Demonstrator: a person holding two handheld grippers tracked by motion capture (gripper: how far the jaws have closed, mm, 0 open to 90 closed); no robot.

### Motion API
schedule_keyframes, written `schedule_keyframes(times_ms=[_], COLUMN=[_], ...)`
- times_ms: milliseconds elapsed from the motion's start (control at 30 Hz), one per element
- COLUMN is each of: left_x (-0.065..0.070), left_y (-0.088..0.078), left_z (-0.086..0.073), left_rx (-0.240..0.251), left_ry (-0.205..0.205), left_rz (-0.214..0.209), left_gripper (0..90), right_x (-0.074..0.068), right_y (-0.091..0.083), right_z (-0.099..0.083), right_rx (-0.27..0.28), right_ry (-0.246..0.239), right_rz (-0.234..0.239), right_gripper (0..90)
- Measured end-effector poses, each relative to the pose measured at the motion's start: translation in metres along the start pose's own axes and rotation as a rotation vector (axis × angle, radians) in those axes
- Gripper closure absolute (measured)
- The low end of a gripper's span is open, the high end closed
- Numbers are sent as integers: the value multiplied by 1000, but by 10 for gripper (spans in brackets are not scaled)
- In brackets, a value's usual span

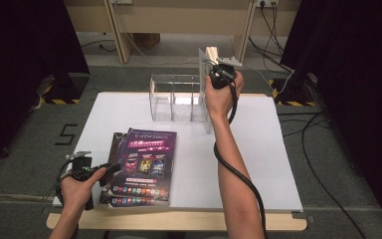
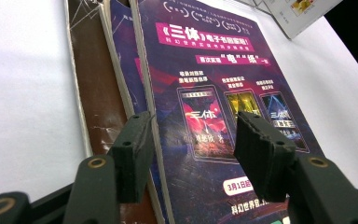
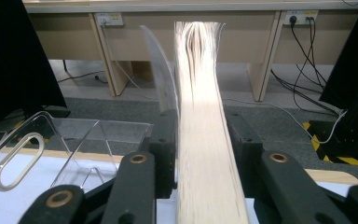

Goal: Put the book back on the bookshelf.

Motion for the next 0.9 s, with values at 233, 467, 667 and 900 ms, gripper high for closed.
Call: schedule_keyframes(times_ms=[233,467,667,900], left_x=[1,4,7,9], left_y=[1,6,9,12], left_z=[0,0,1,3], left_rx=[-1,-16,-18,-18], left_ry=[4,19,28,38], left_rz=[3,1,-7,-11], left_gripper=[461,463,464,467], right_x=[5,0,1,3], right_y=[-14,-28,-38,-51], right_z=[-1,-11,-20,-25], right_rx=[8,11,9,18], right_ry=[18,12,10,2], right_rz=[-1,9,8,16], right_gripper=[647,650,643,634])
Point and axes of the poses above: each handheld gripper's, and its own axes: y roughly forward along the jaws, z roughly out of its top, x roughly to its right, the point moved 3 cm from there along y, roughly forward along the jaws, and after that the axes turned 1 degree about z, right-handed, at the moved point
